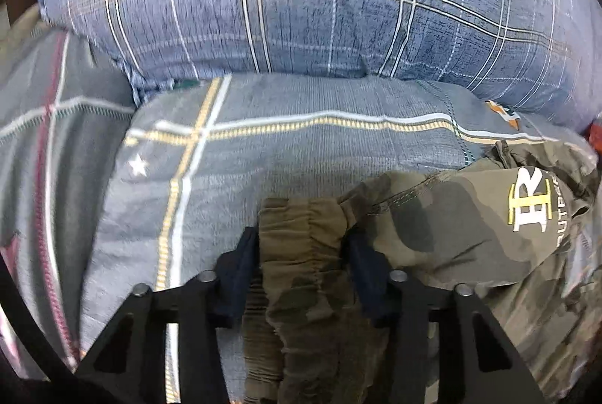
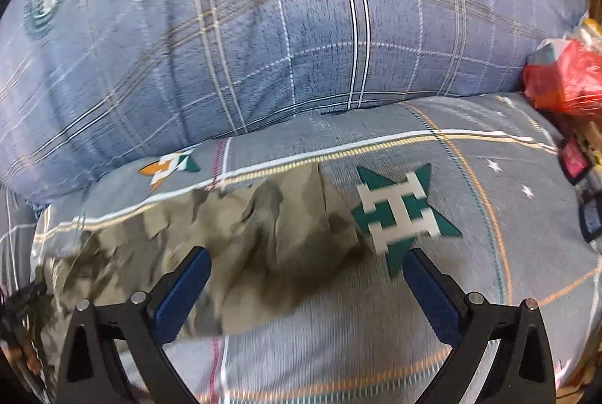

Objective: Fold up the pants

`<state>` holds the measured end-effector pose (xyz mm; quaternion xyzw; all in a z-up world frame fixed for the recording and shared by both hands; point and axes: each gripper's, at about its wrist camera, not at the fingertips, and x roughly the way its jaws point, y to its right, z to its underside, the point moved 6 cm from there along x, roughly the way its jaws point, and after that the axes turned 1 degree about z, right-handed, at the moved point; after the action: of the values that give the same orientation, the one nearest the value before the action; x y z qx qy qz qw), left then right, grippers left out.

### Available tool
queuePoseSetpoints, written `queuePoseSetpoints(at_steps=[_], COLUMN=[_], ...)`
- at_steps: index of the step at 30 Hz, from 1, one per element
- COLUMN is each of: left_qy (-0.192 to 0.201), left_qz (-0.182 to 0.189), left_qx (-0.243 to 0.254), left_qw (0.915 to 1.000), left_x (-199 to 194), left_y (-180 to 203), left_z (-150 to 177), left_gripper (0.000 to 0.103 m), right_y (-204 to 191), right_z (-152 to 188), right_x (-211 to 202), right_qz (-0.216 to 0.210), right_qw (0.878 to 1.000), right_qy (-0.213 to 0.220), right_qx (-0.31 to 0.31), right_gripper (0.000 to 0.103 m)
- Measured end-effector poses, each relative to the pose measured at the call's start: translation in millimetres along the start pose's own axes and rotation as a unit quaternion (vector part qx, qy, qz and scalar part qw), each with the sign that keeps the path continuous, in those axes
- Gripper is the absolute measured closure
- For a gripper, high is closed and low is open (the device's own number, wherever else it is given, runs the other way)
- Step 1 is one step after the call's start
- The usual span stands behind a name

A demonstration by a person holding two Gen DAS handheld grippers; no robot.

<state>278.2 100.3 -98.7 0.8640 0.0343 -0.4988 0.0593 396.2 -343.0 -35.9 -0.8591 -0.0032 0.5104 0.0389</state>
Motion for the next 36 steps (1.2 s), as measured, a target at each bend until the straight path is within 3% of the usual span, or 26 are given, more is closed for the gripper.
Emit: queuePoseSetpoints(at_steps=[4, 7, 9, 11, 13, 15, 19, 23, 27, 31, 36], left_qy=[0.014, 0.027, 0.03, 0.035, 0.041, 0.047, 0.063, 0.091, 0.067, 0.053, 0.074], left_qz=[-0.003, -0.024, -0.032, -0.044, -0.054, -0.065, -0.079, -0.096, -0.095, -0.05, 0.004], left_qx=[-0.018, -0.029, -0.037, -0.039, -0.038, -0.036, -0.033, -0.016, -0.009, -0.045, -0.078], left_qw=[0.9997, 0.9989, 0.9984, 0.9976, 0.997, 0.9962, 0.9943, 0.9911, 0.9932, 0.9963, 0.9942], left_x=[-1.1, -2.3, -4.1, -3.0, -4.3, -5.9, -9.7, -17.9, 0.2, 8.2, -26.1], left_y=[-11.9, -24.1, -37.1, -47.9, -59.0, -67.9, -78.2, -73.6, -75.0, -84.3, -88.3], left_z=[-6.3, -10.8, -12.7, -17.9, -24.2, -32.5, -55.8, -73.2, -76.7, -70.8, -73.9], left_gripper=[0.064, 0.068, 0.069, 0.07, 0.071, 0.071, 0.071, 0.071, 0.071, 0.071, 0.071], right_y=[-5.2, -12.7, -18.0, -20.2, -26.1, -35.9, -57.4, -64.8, -79.9, -77.0, -69.6], right_z=[-15.2, -20.5, -18.9, -16.2, -17.4, -21.7, -37.4, -68.3, -75.0, -57.3, -59.9], right_x=[20.9, 36.8, 52.5, 61.8, 60.9, 54.9, 45.9, 38.7, 48.9, 67.6, 41.3], right_qz=[0.002, 0.016, 0.026, 0.042, 0.041, 0.017, 0.02, 0.033, 0.036, 0.041, -0.001], right_qw=[1.0, 1.0, 0.998, 0.997, 0.998, 0.999, 0.999, 0.999, 0.998, 0.999, 0.999], right_qy=[-0.006, -0.017, -0.039, -0.048, -0.035, -0.032, -0.004, 0.038, 0.031, 0.001, 0.031], right_qx=[0.001, -0.017, -0.028, -0.033, -0.041, -0.027, -0.046, -0.014, -0.029, -0.028, -0.014], right_gripper=[0.001, 0.007, 0.024, 0.034, 0.068, 0.09, 0.093, 0.094, 0.094, 0.094, 0.094])
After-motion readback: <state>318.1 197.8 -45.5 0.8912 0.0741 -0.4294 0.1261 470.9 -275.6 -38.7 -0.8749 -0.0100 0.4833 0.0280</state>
